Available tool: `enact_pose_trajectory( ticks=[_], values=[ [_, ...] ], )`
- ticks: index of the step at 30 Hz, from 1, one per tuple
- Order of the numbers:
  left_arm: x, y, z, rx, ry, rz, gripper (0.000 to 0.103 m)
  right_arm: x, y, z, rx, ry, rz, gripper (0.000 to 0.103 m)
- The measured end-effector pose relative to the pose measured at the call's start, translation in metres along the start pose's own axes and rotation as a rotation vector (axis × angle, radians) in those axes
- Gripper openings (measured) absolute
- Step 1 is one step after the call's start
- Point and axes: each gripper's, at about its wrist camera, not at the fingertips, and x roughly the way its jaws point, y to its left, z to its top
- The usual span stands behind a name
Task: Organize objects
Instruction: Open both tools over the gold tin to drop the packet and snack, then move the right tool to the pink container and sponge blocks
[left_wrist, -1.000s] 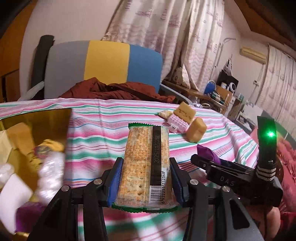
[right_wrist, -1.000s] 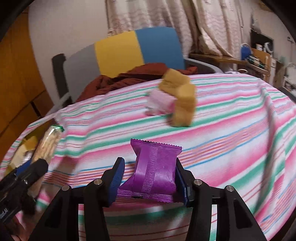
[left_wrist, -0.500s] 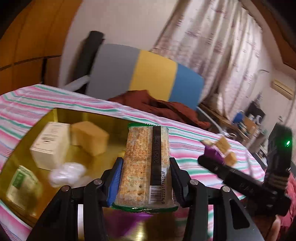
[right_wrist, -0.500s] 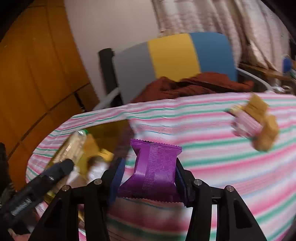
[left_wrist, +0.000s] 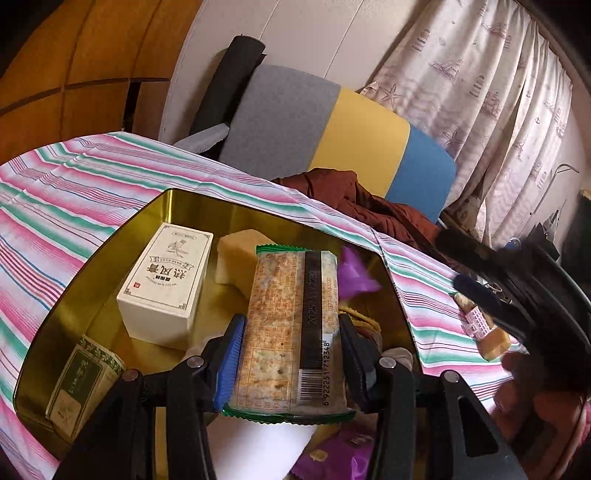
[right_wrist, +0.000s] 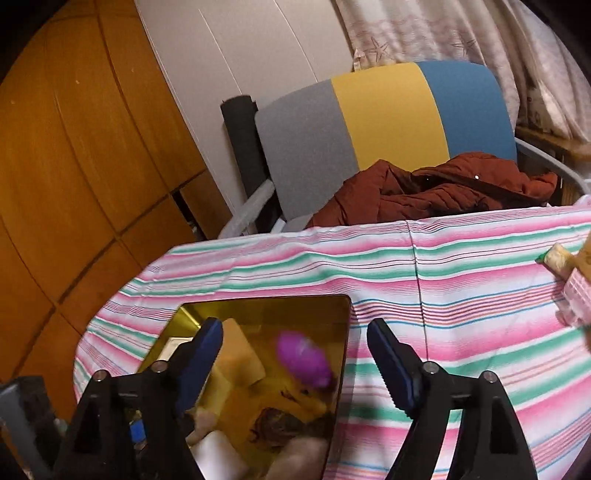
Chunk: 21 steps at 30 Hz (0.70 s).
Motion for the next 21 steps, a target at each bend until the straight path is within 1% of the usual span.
enact_pose_trajectory(
  ticks=[2,5,7,10,13,15,17,21],
  values=[
    [0.004,-0.001,0.001,-0.005,0.008,0.011,0.049,-0.012,-0.001,-0.008,-0.004,-0.008,0.000,0.088],
    [0.006,0.000,0.002,-0.021,0.014,0.010,0.051,-0.028,-0.010,-0.022,0.021,-0.020,-0.001,0.088],
    [0.004,0.000,0.003,-0.022,0.014,0.021,0.060,-0.039,-0.019,-0.031,0.055,-0.021,-0.002,0.088],
    [-0.010,0.002,0.005,-0.034,-0.044,0.035,0.063,-0.049,-0.031,-0.042,0.076,-0.014,-0.015,0.088],
    [-0.032,0.008,0.003,-0.084,-0.130,0.065,0.064,-0.059,-0.042,-0.050,0.093,-0.022,-0.034,0.088],
    [-0.040,0.011,0.000,-0.106,-0.160,0.085,0.065,-0.065,-0.049,-0.054,0.103,-0.028,-0.049,0.088],
    [-0.045,0.013,-0.003,-0.122,-0.164,0.099,0.065,-0.069,-0.054,-0.057,0.110,-0.026,-0.057,0.088],
    [-0.046,0.008,-0.011,-0.123,-0.142,0.074,0.065,-0.075,-0.063,-0.062,0.122,-0.017,-0.065,0.088]
  ],
)
